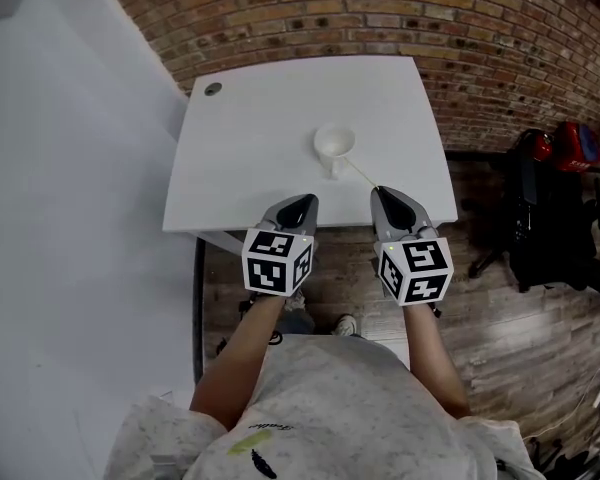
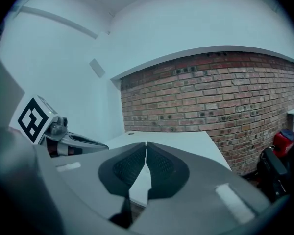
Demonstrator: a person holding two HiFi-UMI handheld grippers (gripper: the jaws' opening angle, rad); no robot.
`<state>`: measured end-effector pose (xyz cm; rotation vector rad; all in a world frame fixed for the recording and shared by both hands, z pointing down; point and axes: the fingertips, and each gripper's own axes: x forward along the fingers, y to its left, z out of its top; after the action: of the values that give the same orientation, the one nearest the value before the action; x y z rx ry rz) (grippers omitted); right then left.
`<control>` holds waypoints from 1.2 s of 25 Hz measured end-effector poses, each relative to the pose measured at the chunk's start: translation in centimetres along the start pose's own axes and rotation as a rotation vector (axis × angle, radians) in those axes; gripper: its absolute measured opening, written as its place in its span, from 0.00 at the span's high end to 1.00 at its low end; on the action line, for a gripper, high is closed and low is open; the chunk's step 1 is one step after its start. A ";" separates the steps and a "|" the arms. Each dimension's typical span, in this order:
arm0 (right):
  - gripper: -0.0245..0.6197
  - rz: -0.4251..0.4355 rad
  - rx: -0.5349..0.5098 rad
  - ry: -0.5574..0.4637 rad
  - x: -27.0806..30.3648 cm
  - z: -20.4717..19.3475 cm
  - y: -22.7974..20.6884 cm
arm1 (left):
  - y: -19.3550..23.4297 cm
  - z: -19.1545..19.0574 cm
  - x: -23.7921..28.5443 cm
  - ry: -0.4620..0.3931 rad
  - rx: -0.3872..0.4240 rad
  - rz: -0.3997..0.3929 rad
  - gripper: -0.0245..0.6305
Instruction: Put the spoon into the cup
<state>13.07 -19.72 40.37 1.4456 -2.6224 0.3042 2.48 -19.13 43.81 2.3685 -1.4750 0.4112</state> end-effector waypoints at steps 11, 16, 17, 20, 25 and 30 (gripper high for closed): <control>0.94 -0.019 -0.009 0.037 5.9 0.3 -0.9 | 4.0 1.4 4.2 0.002 -0.013 -0.039 0.97; 0.94 -0.045 -0.002 0.070 9.3 0.2 -1.4 | 6.5 2.4 6.4 0.011 -0.014 -0.069 0.97; 0.94 -0.051 -0.003 0.077 10.0 0.2 -1.5 | 7.1 2.5 6.8 0.013 -0.014 -0.075 0.97; 0.94 -0.062 -0.007 0.102 12.1 0.0 -1.7 | 8.8 2.9 8.3 0.022 -0.019 -0.088 0.97; 0.94 -0.082 -0.007 0.140 14.5 -0.7 -2.0 | 10.4 3.4 10.2 0.031 -0.021 -0.121 0.97; 0.94 -0.090 -0.005 0.180 16.3 -1.5 -2.1 | 11.3 3.8 11.3 0.041 -0.013 -0.145 0.97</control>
<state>6.24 -33.83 45.46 1.4567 -2.4080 0.3973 -2.64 -34.55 46.27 2.4223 -1.2749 0.4102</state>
